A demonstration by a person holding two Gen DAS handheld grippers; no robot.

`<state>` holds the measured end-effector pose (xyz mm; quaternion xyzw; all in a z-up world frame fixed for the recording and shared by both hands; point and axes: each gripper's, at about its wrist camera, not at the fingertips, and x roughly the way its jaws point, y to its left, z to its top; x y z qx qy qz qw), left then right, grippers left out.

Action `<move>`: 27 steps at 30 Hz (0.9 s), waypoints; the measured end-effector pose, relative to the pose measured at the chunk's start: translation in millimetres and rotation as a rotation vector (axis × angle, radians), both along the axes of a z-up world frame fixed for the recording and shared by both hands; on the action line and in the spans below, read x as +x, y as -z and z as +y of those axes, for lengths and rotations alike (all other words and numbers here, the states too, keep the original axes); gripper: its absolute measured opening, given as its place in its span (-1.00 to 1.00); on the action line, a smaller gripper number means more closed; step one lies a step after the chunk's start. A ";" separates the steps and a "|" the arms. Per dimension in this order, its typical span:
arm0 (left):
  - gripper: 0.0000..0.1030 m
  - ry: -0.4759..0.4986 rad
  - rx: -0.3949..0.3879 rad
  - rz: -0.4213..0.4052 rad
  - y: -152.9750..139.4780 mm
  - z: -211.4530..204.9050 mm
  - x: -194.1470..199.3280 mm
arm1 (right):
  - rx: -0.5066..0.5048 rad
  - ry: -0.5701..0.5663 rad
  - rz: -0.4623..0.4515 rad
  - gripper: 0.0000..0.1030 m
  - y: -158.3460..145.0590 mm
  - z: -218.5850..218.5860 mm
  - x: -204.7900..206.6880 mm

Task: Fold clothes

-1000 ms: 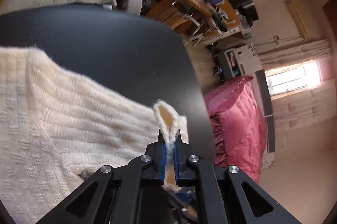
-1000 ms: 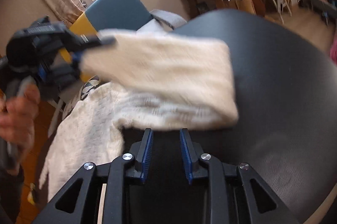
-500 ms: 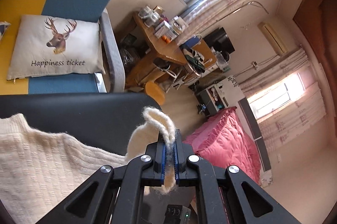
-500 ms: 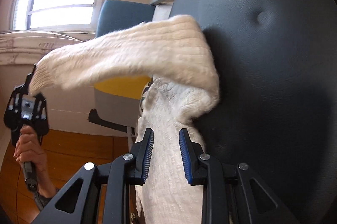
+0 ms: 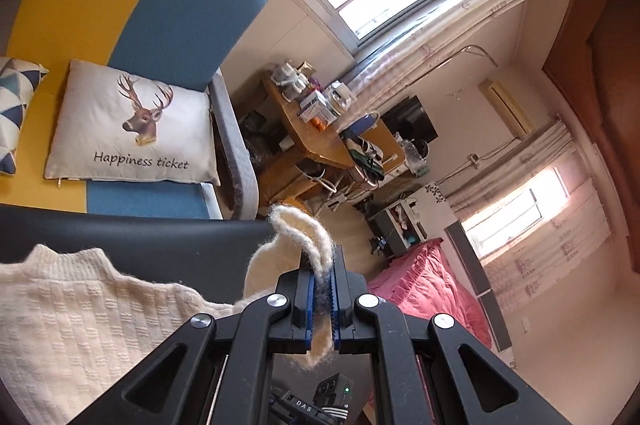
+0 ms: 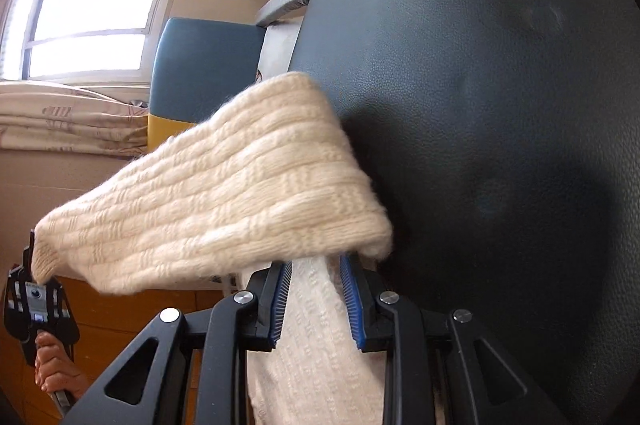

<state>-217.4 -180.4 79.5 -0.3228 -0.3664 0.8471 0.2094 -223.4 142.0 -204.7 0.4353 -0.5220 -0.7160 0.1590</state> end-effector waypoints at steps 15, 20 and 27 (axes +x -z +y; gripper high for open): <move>-0.88 -0.135 -0.042 -0.115 96.1 -103.7 78.9 | 0.262 -0.054 0.041 -0.55 -15.6 -13.4 -2.6; -0.88 -0.192 -0.064 -0.217 147.9 -135.7 90.6 | 0.395 -0.130 0.078 -0.55 -23.2 -31.0 -1.5; -0.88 -0.246 -0.175 -0.415 222.9 -155.3 84.7 | 0.560 -0.239 0.107 -0.54 -27.4 -48.3 4.7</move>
